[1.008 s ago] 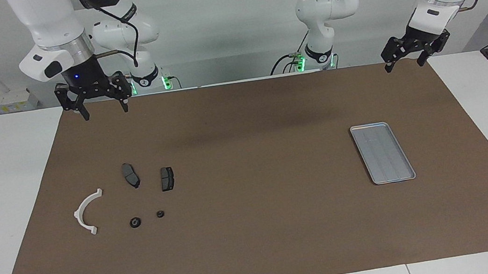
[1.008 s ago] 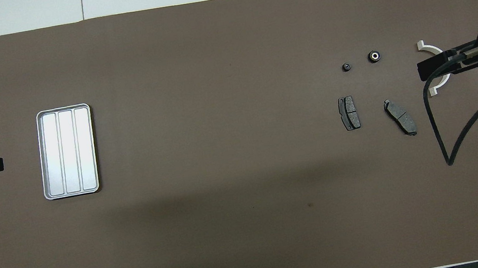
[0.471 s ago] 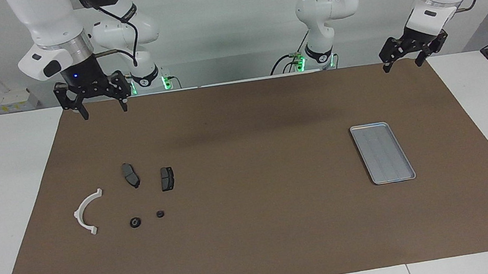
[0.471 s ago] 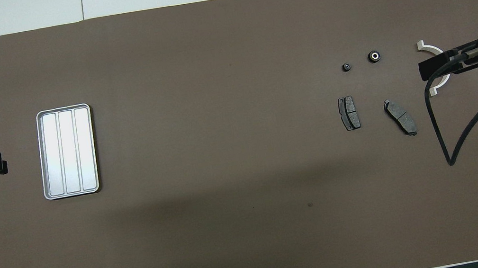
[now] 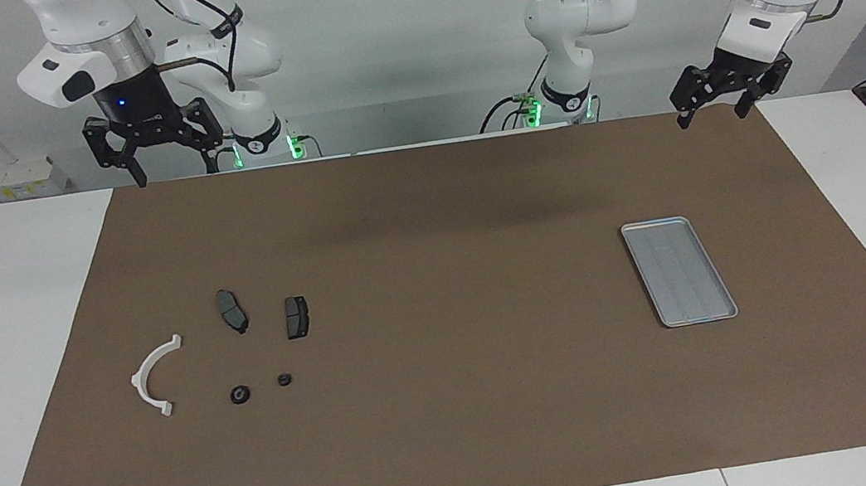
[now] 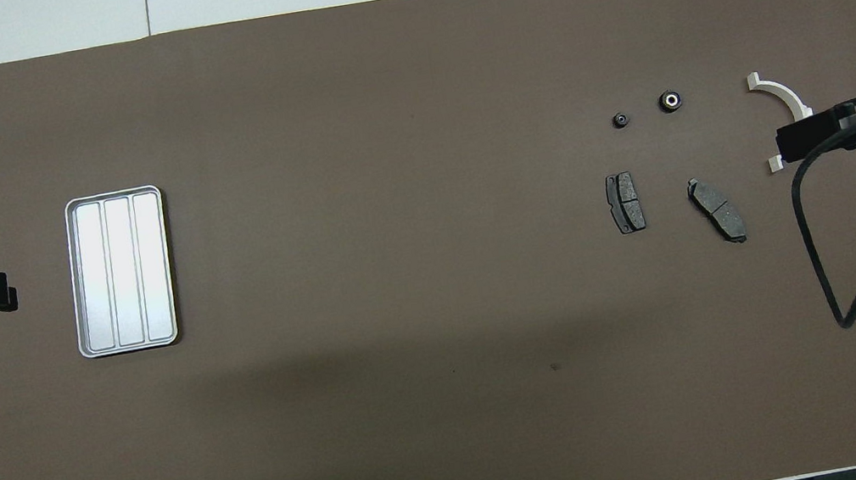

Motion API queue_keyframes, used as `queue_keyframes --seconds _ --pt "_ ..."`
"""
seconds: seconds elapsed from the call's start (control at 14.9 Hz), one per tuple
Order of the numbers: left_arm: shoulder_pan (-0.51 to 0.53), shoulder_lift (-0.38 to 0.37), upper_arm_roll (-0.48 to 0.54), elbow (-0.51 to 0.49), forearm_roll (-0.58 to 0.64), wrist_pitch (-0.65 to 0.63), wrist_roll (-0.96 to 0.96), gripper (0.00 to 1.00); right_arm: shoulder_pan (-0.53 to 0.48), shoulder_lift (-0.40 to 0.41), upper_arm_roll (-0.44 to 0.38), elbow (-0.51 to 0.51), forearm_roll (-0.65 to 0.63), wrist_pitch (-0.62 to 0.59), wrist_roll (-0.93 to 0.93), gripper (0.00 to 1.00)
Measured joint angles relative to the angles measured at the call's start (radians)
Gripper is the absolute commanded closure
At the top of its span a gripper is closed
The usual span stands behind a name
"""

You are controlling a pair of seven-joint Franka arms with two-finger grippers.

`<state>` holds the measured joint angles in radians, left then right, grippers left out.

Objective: Pick bearing gear from pile to tray

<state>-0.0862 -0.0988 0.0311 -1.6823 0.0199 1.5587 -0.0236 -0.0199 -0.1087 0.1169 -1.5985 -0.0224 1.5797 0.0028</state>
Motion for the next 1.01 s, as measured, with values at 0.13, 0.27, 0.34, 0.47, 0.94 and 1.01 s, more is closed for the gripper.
queue_keyframes --seconds 0.13,0.27,0.34,0.47,0.94,1.01 --pt "0.000 0.000 0.000 0.000 0.000 0.000 0.000 0.00 0.000 -0.005 0.000 -0.008 0.000 0.003 0.000 0.00" --pt "0.000 -0.001 0.000 0.000 0.000 0.000 0.000 0.00 0.000 -0.010 0.000 -0.044 0.000 0.043 0.001 0.00" --pt "0.000 -0.001 0.000 0.000 0.000 0.000 0.000 0.00 0.000 -0.010 0.000 -0.069 0.000 0.071 0.007 0.00" --pt "0.000 -0.001 0.000 0.000 0.000 0.000 0.000 0.00 0.001 0.001 0.001 -0.120 0.001 0.104 0.040 0.00" --pt "0.000 -0.001 0.000 0.000 0.000 0.000 0.000 0.00 0.005 0.275 0.002 -0.177 0.000 0.373 0.137 0.00" --pt "0.000 -0.001 0.000 0.000 0.000 0.000 0.000 0.00 0.009 0.319 0.003 -0.177 0.000 0.420 0.157 0.00"
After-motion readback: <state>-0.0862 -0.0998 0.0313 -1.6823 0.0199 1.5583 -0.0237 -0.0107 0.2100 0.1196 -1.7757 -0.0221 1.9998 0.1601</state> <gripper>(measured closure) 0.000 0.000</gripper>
